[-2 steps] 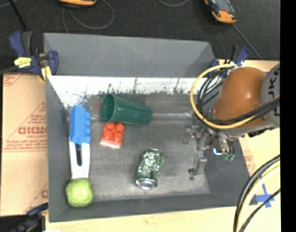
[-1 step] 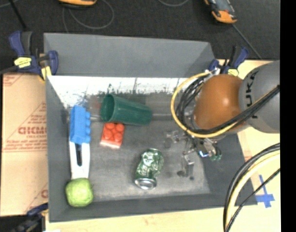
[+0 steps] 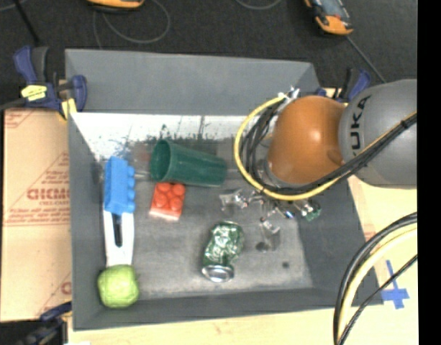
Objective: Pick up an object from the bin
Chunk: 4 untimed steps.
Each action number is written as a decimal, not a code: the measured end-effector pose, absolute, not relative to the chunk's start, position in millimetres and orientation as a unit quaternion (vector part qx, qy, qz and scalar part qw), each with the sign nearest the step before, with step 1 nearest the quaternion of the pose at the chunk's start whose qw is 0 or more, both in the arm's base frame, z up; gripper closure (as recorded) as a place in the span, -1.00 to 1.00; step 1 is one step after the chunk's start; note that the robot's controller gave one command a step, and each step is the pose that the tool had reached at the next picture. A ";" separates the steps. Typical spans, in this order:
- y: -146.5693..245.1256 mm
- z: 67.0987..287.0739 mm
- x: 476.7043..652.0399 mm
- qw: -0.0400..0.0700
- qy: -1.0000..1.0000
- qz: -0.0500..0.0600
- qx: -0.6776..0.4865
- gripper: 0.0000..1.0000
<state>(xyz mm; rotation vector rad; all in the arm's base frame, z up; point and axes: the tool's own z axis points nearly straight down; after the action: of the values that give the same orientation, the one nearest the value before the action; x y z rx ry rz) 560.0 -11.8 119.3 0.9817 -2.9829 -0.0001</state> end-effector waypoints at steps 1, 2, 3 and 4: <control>27.1 113.4 538.2 0.000 -0.944 -0.002 0.329 -1.00; 27.8 86.7 549.0 -0.003 -0.913 0.001 0.407 -1.00; 31.0 70.4 556.0 -0.002 -0.892 0.000 0.452 1.00; 31.0 70.4 556.0 -0.002 -0.892 0.000 0.452 1.00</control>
Offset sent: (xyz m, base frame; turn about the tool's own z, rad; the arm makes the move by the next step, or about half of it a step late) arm -0.0092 0.0428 -0.0493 -0.2877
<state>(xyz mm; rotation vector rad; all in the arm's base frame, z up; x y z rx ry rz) 556.0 31.0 70.4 1.4217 -2.8054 -0.0001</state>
